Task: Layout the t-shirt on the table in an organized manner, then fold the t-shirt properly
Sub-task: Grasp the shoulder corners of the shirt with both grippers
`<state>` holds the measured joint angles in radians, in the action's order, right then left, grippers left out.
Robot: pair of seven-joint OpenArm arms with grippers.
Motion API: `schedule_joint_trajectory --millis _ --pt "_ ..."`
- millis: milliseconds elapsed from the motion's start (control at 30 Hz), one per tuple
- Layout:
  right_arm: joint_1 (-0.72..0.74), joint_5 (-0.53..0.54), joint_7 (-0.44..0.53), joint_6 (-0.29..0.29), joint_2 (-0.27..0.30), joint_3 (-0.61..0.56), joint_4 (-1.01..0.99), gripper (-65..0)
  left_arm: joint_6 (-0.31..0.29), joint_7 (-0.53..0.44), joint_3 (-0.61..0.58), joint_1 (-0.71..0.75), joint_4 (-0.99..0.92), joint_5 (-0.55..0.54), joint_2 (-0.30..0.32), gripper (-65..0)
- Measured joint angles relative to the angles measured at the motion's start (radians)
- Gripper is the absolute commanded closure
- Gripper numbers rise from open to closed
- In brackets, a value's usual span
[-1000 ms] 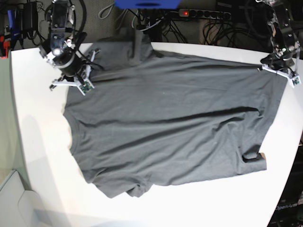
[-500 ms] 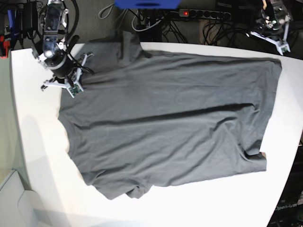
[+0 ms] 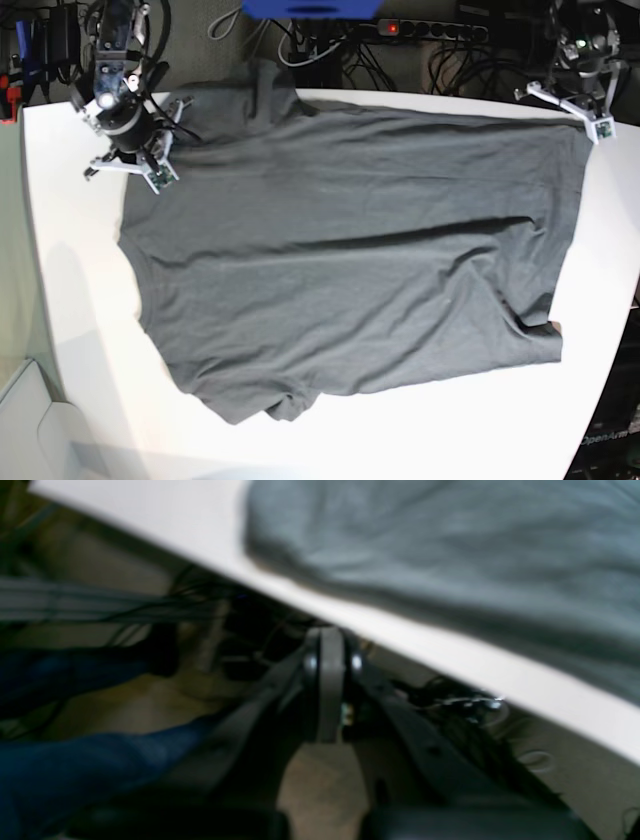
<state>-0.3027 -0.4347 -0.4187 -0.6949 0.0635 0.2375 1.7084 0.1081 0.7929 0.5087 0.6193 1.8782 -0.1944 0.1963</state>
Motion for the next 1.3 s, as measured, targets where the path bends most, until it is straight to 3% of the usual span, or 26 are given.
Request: schedule_joint_trajectory --millis 200,367,700,900,1200,1233,1267,1300 --pt "0.000 0.000 -0.003 0.000 0.000 0.000 0.002 0.0 -0.012 -0.014 0.020 -0.079 0.005 0.000 0.007 -0.1" --pt "0.003 -0.004 -0.004 0.000 -0.003 0.000 0.000 0.0 0.001 -0.008 0.093 -0.225 -0.108 0.018 0.011 -0.1" --pt "-0.001 -0.003 0.000 0.000 -0.003 0.000 0.000 0.0 0.000 -0.045 0.088 -0.394 -0.461 0.018 0.082 -0.1" --pt "-0.003 -0.002 0.000 0.000 -0.002 0.000 0.000 0.0 -0.014 -0.173 0.089 -0.353 -0.506 0.000 0.092 -0.1" --pt "0.006 0.001 -0.003 -0.001 -0.003 -0.003 -0.001 0.0 0.006 -0.257 0.098 -0.223 -0.494 0.010 0.083 -0.1" --pt "0.006 0.001 -0.003 -0.001 -0.003 -0.003 -0.001 0.0 0.014 -0.246 0.098 -0.220 -0.492 0.022 0.076 -0.1" --pt "0.005 0.001 0.000 -0.001 -0.003 -0.003 -0.001 0.0 0.014 -0.126 0.098 -0.219 -0.504 0.021 0.074 -0.1" --pt "0.005 0.000 -0.001 -0.001 -0.003 -0.003 -0.001 0.0 -0.005 -0.085 0.093 -0.205 -0.535 -0.006 0.061 -0.1"
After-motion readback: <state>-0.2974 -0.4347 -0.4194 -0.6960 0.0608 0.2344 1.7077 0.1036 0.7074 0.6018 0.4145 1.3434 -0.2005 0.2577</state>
